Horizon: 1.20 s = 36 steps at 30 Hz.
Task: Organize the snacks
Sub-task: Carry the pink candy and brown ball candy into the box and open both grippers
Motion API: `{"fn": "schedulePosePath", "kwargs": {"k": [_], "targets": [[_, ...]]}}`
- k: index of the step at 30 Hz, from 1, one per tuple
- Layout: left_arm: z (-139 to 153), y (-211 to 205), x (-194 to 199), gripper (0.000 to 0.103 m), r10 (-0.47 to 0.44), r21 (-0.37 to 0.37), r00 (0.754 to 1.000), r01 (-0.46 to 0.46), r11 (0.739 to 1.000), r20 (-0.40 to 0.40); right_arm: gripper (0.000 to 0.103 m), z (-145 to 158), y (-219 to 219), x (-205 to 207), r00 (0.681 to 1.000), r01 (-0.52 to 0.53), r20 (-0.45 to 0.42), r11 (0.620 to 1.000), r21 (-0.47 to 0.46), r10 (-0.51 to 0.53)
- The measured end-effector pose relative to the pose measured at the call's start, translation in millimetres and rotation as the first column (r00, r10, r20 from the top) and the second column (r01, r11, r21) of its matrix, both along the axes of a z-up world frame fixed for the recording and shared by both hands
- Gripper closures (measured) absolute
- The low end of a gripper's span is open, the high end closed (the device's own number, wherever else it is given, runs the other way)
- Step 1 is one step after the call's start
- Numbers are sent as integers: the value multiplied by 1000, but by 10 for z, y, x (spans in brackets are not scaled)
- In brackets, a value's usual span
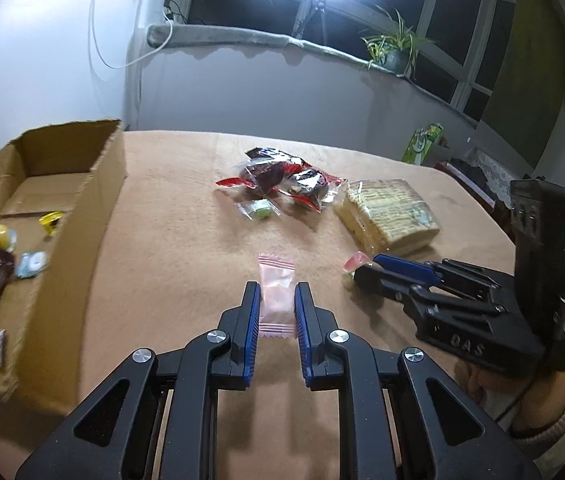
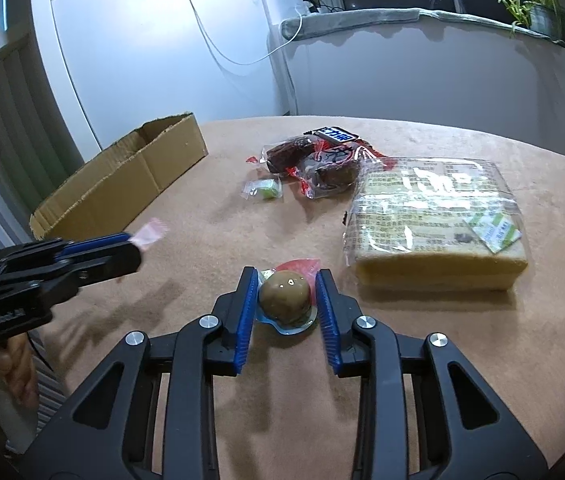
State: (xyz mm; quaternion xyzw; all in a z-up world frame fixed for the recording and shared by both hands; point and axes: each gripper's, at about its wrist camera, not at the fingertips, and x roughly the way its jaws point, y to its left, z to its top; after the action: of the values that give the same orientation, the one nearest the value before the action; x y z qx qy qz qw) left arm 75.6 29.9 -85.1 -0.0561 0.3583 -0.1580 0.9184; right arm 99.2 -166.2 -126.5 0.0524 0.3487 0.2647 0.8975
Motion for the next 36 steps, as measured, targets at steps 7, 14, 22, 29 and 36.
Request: {"fn": "schedulePosePath", "kwargs": {"k": [7,14,22,29,36], "targets": [[190,173,-303,87,24,-14,998,-23,1000,54,72,230,-43,-204,999,29,45,999,-15,-29],[361,403,-502,87,64,-27,992,-62,998,108,72,511,41,-343,994,25,106,999,-29,-21],[497,780,-643,87,138,-46,978,-132,990,157,72,680,326,-396,990,-10,141,999,-53,18],[493,1104,-659,88,195,-64,966,-187,980,167,72,780,665,-398,985,-56,158,996,-75,68],[467,1391,-607,87,236,-65,957,-228,971,170,72,853,1068,-346,977,-119,168,989,-93,133]]}}
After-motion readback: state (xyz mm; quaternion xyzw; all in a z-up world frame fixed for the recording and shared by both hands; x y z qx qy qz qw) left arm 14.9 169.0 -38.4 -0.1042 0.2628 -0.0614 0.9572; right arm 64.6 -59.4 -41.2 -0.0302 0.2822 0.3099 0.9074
